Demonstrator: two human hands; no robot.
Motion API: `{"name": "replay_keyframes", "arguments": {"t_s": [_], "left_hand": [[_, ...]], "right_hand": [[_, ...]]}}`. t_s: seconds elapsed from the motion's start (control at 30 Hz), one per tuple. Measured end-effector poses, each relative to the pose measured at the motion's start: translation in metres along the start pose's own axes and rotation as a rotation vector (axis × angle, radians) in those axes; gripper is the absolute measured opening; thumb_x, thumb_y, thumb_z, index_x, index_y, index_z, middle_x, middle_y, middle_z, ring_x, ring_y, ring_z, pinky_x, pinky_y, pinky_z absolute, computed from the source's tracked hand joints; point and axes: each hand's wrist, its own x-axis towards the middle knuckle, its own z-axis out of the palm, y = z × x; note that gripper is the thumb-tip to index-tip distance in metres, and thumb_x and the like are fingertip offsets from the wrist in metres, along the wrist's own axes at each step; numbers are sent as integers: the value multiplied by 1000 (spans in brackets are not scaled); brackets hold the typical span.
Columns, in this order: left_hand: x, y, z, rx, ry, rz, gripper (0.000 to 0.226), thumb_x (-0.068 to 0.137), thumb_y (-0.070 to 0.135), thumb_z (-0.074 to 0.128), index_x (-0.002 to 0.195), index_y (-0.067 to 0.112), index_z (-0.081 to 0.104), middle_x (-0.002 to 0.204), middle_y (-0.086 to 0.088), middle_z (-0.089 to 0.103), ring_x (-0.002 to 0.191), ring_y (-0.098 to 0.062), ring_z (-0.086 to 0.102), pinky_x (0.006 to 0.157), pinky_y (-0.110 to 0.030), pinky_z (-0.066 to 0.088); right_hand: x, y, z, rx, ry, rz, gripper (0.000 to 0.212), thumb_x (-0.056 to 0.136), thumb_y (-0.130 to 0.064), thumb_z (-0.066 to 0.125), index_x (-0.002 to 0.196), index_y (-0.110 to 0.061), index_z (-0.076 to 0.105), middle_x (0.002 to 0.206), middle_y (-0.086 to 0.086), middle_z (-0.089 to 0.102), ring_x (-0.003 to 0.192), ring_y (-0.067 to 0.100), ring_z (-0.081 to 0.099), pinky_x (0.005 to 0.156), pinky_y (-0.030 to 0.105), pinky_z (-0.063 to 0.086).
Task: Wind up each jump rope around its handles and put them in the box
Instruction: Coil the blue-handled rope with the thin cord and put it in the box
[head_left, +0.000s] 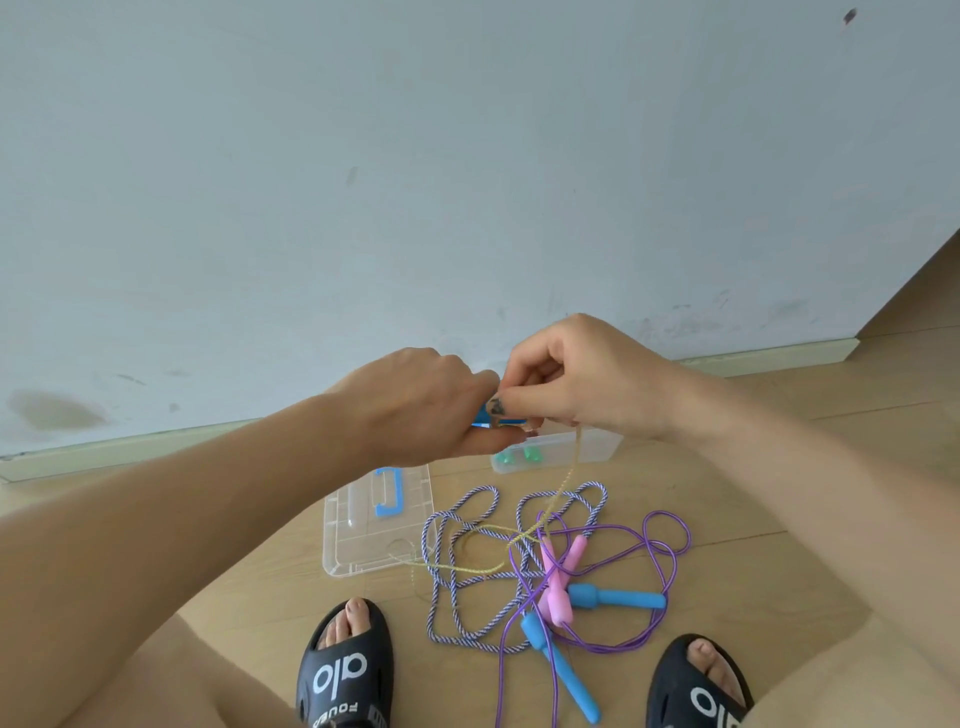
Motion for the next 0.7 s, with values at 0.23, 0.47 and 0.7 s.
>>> {"name": "replay_keyframes", "arguments": {"t_s": [0.23,0.47,0.7], "left_hand": [[-6,8,-10,-175,42,21,57,85,74,26,82,21,46,60,1,49,55,-24,49,56,-33,42],[-15,17,-24,-662,210,94,35,84,68,39,82,34,47,49,5,39,47,-11,42,48,-16,30],[-18,14,-26,-896,255,-211,51,83,62,48,59,19,37,50,8,28,49,-12,27,46,-23,25]], "right_hand": [[7,5,-14,211,69,58,19,89,-19,72,76,-8,62,59,7,60,49,11,46,48,18,36],[20,13,27,168,286,57,52,98,-33,58,57,-10,36,49,-3,30,51,15,29,48,26,26],[25,17,43,154,369,182,25,80,-3,48,58,-14,43,55,3,37,56,19,32,55,33,30]]}}
